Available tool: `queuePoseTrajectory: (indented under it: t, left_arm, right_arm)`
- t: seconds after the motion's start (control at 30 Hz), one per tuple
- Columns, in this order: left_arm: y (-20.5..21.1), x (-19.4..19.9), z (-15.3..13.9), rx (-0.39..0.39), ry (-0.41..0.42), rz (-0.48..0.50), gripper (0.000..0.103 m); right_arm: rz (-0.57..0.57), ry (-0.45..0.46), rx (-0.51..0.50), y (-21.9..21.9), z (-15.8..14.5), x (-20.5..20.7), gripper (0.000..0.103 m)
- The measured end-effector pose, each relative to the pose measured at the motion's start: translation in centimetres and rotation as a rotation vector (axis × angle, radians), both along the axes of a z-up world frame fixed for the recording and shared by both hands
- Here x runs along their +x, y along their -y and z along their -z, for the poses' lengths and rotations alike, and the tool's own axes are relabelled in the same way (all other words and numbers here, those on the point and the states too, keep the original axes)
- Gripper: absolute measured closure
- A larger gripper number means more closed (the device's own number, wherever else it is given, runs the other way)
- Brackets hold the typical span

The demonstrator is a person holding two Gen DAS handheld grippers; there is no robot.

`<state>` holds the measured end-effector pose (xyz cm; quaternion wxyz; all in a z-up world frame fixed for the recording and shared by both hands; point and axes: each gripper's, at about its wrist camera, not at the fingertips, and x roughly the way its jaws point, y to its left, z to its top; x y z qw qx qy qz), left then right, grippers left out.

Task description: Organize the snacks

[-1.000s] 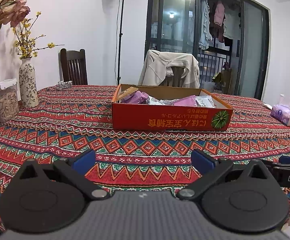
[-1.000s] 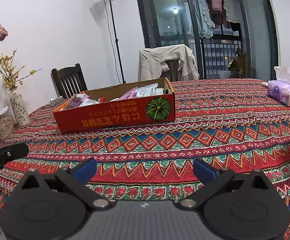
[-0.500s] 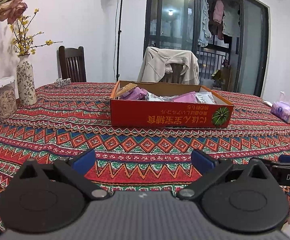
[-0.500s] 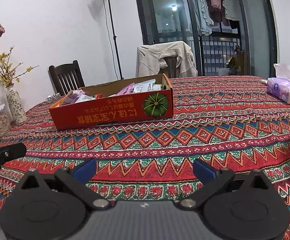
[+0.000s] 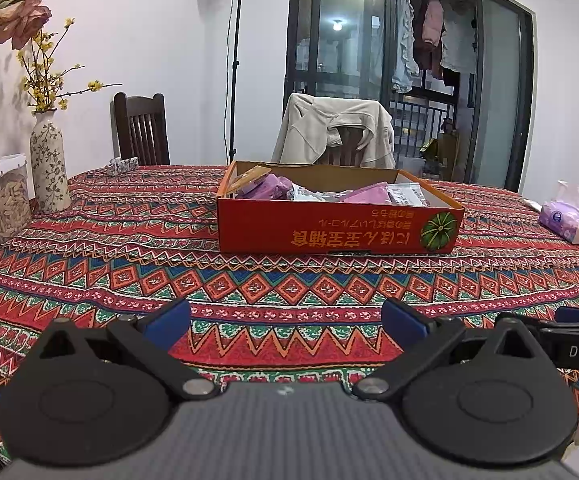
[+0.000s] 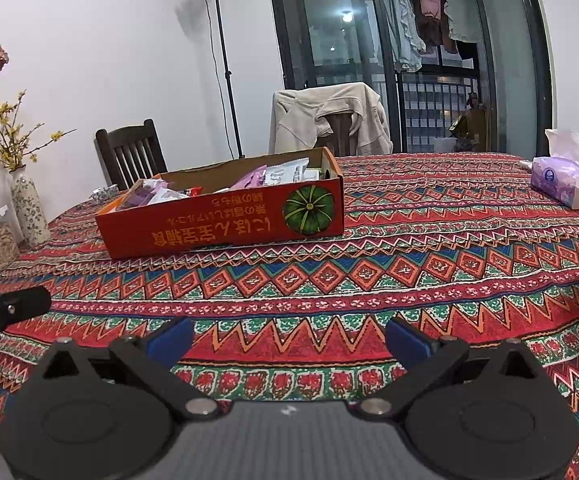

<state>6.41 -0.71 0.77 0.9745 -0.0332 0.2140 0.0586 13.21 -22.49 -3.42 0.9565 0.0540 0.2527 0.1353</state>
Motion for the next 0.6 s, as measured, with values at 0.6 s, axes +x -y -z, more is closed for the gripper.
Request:
queuePoseTrajectory:
  t: [0.6]
  left_arm:
    - [0.09, -0.14, -0.07, 0.004, 0.006, 0.009, 0.0]
  right_arm:
    - [0.002, 0.002, -0.001, 0.22, 0.02, -0.09, 0.001]
